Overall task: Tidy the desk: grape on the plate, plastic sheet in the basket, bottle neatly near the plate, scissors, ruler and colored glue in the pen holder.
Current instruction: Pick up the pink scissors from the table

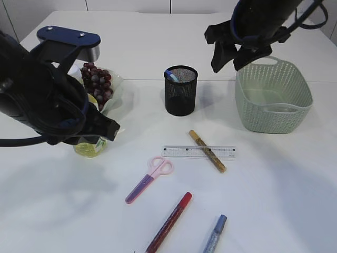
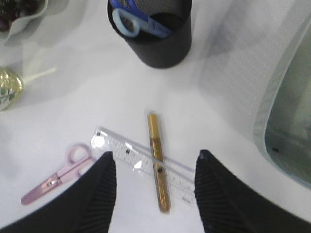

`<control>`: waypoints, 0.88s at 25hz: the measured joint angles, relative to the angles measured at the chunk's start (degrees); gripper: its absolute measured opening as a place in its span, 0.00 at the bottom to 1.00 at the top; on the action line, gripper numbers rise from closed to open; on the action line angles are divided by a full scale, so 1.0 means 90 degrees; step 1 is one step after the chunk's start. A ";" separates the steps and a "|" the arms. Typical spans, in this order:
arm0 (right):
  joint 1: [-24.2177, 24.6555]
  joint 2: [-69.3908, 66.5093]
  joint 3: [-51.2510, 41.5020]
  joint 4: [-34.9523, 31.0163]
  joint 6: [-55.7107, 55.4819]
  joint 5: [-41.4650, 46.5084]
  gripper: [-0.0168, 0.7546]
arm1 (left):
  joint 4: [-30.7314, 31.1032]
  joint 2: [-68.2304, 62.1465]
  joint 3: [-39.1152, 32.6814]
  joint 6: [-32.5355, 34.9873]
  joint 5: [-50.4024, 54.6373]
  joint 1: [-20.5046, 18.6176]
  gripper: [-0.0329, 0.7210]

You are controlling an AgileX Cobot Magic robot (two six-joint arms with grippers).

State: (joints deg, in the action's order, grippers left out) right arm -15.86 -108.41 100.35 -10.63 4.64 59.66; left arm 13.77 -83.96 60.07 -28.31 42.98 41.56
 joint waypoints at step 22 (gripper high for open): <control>-0.0013 0.2967 -0.2728 0.0188 -0.0236 0.0824 0.56 | -0.0241 -0.1277 0.0820 0.1975 0.0184 -0.0322 0.15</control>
State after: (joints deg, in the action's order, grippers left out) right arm -15.97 -81.71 75.79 -8.94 2.52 67.08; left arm 11.60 -95.46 67.44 -10.54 44.64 38.66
